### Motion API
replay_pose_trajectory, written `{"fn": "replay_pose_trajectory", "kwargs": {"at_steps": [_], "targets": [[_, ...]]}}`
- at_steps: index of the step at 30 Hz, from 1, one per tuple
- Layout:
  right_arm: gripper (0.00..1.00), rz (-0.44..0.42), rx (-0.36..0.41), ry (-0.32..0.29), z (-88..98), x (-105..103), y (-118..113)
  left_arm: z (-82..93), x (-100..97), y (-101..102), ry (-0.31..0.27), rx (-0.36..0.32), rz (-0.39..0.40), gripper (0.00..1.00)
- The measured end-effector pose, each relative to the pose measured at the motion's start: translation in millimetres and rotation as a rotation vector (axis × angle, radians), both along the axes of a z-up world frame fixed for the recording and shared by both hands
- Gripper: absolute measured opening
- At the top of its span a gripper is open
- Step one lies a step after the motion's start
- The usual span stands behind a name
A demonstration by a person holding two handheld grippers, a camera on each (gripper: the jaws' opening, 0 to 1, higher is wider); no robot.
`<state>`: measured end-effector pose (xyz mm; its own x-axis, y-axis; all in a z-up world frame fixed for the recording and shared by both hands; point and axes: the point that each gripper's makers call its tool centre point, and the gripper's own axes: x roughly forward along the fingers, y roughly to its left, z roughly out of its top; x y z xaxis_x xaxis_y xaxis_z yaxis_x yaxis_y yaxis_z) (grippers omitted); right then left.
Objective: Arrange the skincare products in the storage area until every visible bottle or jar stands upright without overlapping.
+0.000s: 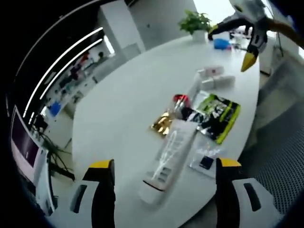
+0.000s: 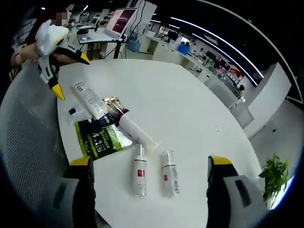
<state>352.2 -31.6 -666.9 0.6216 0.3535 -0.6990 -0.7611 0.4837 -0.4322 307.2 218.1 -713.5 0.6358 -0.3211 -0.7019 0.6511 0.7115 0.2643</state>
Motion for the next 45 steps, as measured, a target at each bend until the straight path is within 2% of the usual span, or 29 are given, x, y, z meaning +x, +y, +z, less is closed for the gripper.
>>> {"fn": "replay_pose_trajectory", "kwargs": {"at_steps": [5, 11, 14, 16, 17, 21, 26, 27, 29, 30, 34, 38, 41, 45], "targets": [[0.94, 0.131, -0.088, 0.011, -0.3, 14, 12, -0.3, -1.1, -1, -0.002, 0.011, -0.010, 0.84], [0.85, 0.220, -0.139, 0.025, -1.6, 35, 27, 6.0, 2.4, -1, -0.015, 0.009, -0.009, 0.81], [0.82, 0.273, -0.158, 0.007, -1.0, 44, 38, 5.8, 2.8, -1, -0.012, 0.003, -0.002, 0.81], [0.77, 0.312, -0.189, 0.040, -4.3, 45, 42, 4.5, 2.1, 0, -0.008, 0.001, 0.002, 0.80], [0.76, 0.324, -0.192, 0.037, -3.9, 48, 46, 3.6, 1.4, 0, -0.006, 0.001, 0.003, 0.80], [0.66, 0.468, -0.239, 0.085, -10.4, 47, 61, 2.6, 0.7, 2, -0.025, 0.013, 0.001, 0.85], [0.60, 0.499, -0.266, 0.138, -22.3, 50, 73, 0.6, -1.4, 3, -0.011, -0.004, 0.012, 0.83], [0.58, 0.520, -0.282, 0.173, -27.5, 48, 74, 0.0, -1.9, 3, -0.008, -0.003, 0.011, 0.82], [0.55, 0.533, -0.290, 0.194, -32.8, 49, 78, -0.5, -2.6, 4, -0.005, -0.002, 0.012, 0.82], [0.54, 0.545, -0.301, 0.226, -37.3, 46, 78, -0.6, -2.7, 4, -0.004, -0.003, 0.013, 0.82], [0.55, 0.620, -0.389, 0.306, -55.5, 41, 77, -0.3, -1.6, 5, -0.010, -0.006, 0.021, 0.85], [0.45, 0.633, -0.402, 0.347, -67.7, 44, 84, -0.5, -1.4, 6, -0.004, -0.011, 0.020, 0.84], [0.45, 0.650, -0.410, 0.362, -75.7, 47, 89, -0.3, -0.2, 7, -0.001, -0.007, 0.018, 0.84], [0.35, 0.675, -0.432, 0.384, -83.9, 50, 96, -1.6, 0.8, 7, 0.010, -0.015, 0.018, 0.82]]}}
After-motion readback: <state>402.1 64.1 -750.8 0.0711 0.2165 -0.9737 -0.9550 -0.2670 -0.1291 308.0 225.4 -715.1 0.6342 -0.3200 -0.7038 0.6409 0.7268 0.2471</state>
